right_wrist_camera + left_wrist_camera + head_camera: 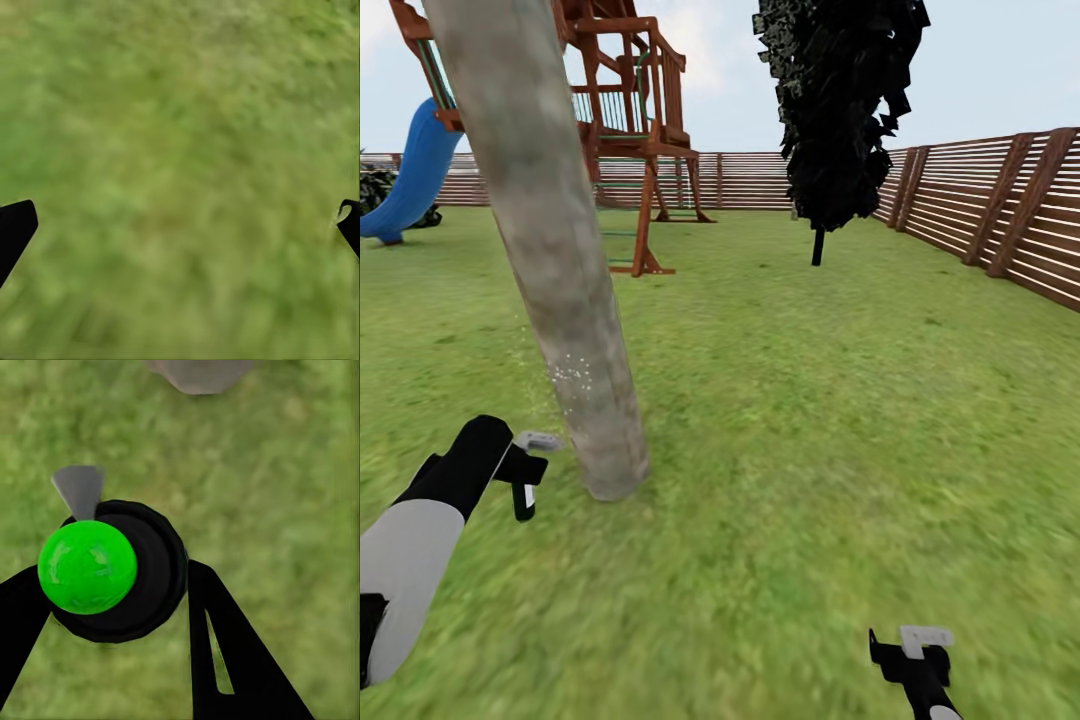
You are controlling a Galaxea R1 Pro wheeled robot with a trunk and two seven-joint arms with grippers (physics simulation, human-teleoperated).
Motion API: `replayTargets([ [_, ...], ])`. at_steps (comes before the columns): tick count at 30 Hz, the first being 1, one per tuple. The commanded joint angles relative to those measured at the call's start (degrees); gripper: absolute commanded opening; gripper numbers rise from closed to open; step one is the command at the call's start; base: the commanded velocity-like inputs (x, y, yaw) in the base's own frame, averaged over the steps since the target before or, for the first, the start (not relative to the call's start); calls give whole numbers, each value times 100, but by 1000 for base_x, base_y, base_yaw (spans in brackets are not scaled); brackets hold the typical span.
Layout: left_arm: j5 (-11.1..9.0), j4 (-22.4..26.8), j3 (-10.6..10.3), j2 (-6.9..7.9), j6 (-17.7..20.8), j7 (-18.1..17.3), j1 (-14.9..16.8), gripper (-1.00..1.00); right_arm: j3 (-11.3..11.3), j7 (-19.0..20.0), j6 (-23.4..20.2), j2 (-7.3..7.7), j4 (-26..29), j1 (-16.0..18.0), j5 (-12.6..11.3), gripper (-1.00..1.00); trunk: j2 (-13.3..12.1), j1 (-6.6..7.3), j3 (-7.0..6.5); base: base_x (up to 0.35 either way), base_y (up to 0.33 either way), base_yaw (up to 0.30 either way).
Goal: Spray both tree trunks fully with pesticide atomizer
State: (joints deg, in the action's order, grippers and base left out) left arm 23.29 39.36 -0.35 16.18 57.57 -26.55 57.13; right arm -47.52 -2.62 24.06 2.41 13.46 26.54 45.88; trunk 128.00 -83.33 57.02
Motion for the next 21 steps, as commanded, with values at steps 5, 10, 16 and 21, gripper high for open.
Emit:
replayTargets([
  [5, 9, -47, 2, 24, -6, 41, 0, -100, 4, -2, 2, 5, -2, 0, 0, 100, 0, 0, 0, 277, -164, 1],
  [10, -18, -86, 8, 4, -33, 310, -9, -100, 5, 1, -3, 5, -2, 0, 0, 100, 0, 0, 0, 278, -165, 0],
  [16, -17, -82, 10, -141, -31, 343, -9, -100, 5, 0, -2, 5, -2, 0, 0, 100, 0, 0, 0, 131, -213, 38],
  [21, -18, -94, 16, -127, -50, 343, -247, -100, 5, 0, -3, 5, -2, 0, 0, 100, 0, 0, 0, -90, -269, 256],
])
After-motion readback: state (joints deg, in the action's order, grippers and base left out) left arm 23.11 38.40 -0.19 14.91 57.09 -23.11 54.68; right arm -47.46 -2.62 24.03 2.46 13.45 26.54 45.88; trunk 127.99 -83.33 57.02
